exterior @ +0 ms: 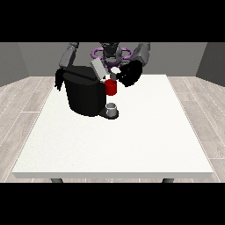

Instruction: Insert the coffee pod into the coffee machine and close the lid

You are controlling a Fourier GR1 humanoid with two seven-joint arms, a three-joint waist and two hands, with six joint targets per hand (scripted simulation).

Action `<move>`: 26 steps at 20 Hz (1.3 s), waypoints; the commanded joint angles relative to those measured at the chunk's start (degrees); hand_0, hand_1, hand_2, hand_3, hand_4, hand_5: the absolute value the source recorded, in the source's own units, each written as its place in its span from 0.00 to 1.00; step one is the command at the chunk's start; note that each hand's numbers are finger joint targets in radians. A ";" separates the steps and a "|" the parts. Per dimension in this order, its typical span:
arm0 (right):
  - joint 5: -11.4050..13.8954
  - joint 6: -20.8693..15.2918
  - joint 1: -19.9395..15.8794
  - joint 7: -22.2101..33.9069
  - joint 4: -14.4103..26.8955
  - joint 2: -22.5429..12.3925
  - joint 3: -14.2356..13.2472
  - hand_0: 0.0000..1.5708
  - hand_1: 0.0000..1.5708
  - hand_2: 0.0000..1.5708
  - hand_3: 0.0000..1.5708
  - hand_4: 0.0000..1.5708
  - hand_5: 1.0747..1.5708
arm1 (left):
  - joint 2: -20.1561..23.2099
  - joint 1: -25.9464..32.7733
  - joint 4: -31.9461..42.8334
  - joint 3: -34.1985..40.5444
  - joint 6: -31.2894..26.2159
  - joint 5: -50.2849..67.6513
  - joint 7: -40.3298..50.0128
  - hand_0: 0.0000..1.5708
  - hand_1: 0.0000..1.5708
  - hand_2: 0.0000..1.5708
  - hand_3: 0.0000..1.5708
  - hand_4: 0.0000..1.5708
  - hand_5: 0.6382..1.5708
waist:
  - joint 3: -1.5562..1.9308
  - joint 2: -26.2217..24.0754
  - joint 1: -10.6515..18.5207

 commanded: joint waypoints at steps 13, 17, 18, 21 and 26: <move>0.96 -3.43 -6.39 2.74 0.72 2.06 0.36 0.00 0.00 0.00 0.00 0.17 1.00 | 4.25 -4.80 4.05 0.59 2.87 -1.59 -1.55 0.95 0.95 0.94 0.87 0.40 1.00 | -0.04 4.99 -2.18; 0.44 -0.54 -4.28 0.31 4.30 -0.27 -0.89 0.00 0.00 0.00 0.00 0.16 1.00 | 4.25 -4.79 3.53 -0.04 0.30 -1.02 -1.32 0.91 0.91 0.92 0.89 0.38 1.00 | -0.03 3.04 -1.50; 0.32 -1.68 -7.80 -0.08 5.84 -0.51 -2.01 0.00 0.00 0.00 0.00 0.15 1.00 | 2.93 -5.04 2.15 -2.44 2.71 -3.50 -1.74 0.91 0.91 0.92 0.89 0.39 1.00 | -0.01 5.92 -0.20; -0.18 -1.88 -7.95 1.26 6.21 0.52 -1.84 0.00 0.00 0.00 0.00 0.18 1.00 | -0.01 -3.63 2.58 -2.14 3.88 -2.50 -1.37 0.87 0.87 0.88 0.80 0.35 1.00 | -0.03 2.93 0.35; -3.36 2.89 -2.96 -1.49 9.51 -3.63 -5.69 0.00 0.00 0.00 0.00 0.22 1.00 | -5.67 4.47 -0.64 -0.63 3.43 2.91 -11.20 0.00 0.00 0.00 0.00 0.00 1.00 | -0.05 0.00 3.90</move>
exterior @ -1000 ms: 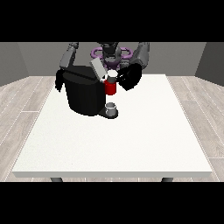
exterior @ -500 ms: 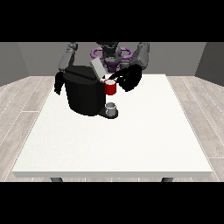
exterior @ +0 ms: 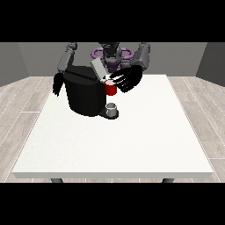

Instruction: Insert the coffee pod into the coffee machine and close the lid

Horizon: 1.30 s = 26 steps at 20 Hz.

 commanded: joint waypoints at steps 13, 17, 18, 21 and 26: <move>0.69 -0.73 18.84 -5.30 2.86 3.56 0.19 0.00 0.00 0.00 0.00 0.05 1.00 | -16.30 34.88 -3.09 1.67 -6.08 12.70 -17.43 0.00 0.00 0.00 0.00 0.15 1.00 | -0.16 -24.77 12.89; 2.67 1.27 23.45 -1.77 -2.91 5.70 5.47 0.00 0.00 0.00 0.00 0.06 1.00 | -16.01 43.85 -2.31 1.21 -8.52 13.07 -17.70 0.00 0.00 0.00 0.00 0.15 1.00 | -0.13 -33.44 11.43; 5.67 -0.87 23.80 -0.43 -6.00 6.36 8.39 0.00 0.00 0.00 0.00 0.00 1.00 | -14.60 46.47 -1.25 2.43 -8.88 13.62 -20.10 0.00 0.00 0.00 0.00 0.19 1.00 | -0.20 -34.12 9.87; 8.40 -4.09 25.88 1.39 -10.85 9.50 12.19 0.00 0.00 0.00 0.00 0.01 1.00 | -14.23 50.71 -1.38 3.57 -9.21 14.88 -18.90 0.00 0.00 0.00 0.00 0.16 1.00 | -0.16 -38.81 9.50; 7.32 -4.63 24.11 9.88 -22.79 10.21 20.05 0.00 0.00 0.00 0.00 0.17 1.00 | -9.23 56.05 -0.31 5.34 -12.81 16.10 -20.18 0.00 0.00 0.00 0.00 0.22 1.00 | -0.15 -41.99 6.50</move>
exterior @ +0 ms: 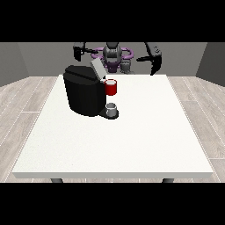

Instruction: Insert the coffee pod into the coffee machine and close the lid

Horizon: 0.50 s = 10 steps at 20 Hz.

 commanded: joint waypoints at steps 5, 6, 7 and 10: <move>3.25 -4.88 -2.86 7.71 -16.92 1.28 7.28 0.00 0.00 0.00 0.00 0.12 1.00 | 1.77 5.22 -2.02 0.93 -1.85 2.24 -1.03 0.00 0.00 0.00 0.00 0.19 1.00 | 0.07 -0.22 -0.37; 3.88 -5.07 -3.41 10.41 -19.78 1.28 8.04 0.00 0.00 0.00 0.00 0.13 1.00 | 0.38 5.30 -2.64 0.43 -0.33 1.99 -1.63 0.00 0.00 0.00 0.00 0.22 1.00 | 0.06 -0.04 -1.34; 4.07 -5.54 -5.70 11.19 -20.80 1.05 5.78 0.00 0.00 0.00 0.00 0.16 1.00 | 0.14 2.57 -4.32 0.31 -0.82 3.08 0.14 0.00 0.00 0.00 0.00 0.19 1.00 | 0.08 2.71 -0.34; 5.82 -5.87 -0.44 8.86 -26.99 0.37 7.38 0.00 0.00 0.00 0.00 0.28 1.00 | -0.19 5.85 -7.48 -0.76 0.20 3.60 -4.09 0.00 0.00 0.00 0.00 0.08 1.00 | 0.09 7.78 0.27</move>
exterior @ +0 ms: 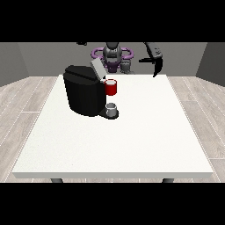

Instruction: Insert the coffee pod into the coffee machine and close the lid

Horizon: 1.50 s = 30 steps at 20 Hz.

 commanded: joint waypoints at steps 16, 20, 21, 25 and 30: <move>8.08 -13.54 -20.64 7.49 7.78 0.59 -6.36 0.00 0.00 0.00 0.00 0.22 1.00 | -1.83 2.59 -17.96 -8.46 -3.43 2.49 -2.40 0.00 0.00 0.00 0.00 0.23 1.00 | 0.03 15.06 12.18; 5.85 -11.74 -19.19 2.68 11.27 0.11 -8.33 0.00 0.00 0.00 0.00 0.22 1.00 | -1.80 3.82 -22.87 -7.48 -3.63 6.57 4.77 0.00 0.00 0.00 0.00 0.23 1.00 | 0.04 15.51 10.52; 6.18 -11.20 -20.94 2.95 11.46 -0.45 -8.61 0.00 0.00 0.00 0.00 0.25 1.00 | -1.41 3.68 -19.90 -7.00 -1.77 5.16 -0.22 0.00 0.00 0.00 0.00 0.24 1.00 | 0.03 17.26 9.21; 6.41 -12.85 -21.37 0.28 16.11 -0.97 -10.76 0.00 0.00 0.00 0.00 0.23 1.00 | -1.00 5.70 -21.93 -7.18 -2.82 6.13 -1.05 0.00 0.00 0.00 0.00 0.19 1.00 | 0.03 17.93 10.56; 3.11 -9.51 -30.11 -0.60 20.73 -4.70 -15.51 0.00 0.00 0.00 0.00 0.29 1.00 | -0.77 2.86 -19.76 -7.21 -2.51 6.52 -3.43 0.00 0.00 0.00 0.00 0.22 1.00 | 0.03 21.72 10.58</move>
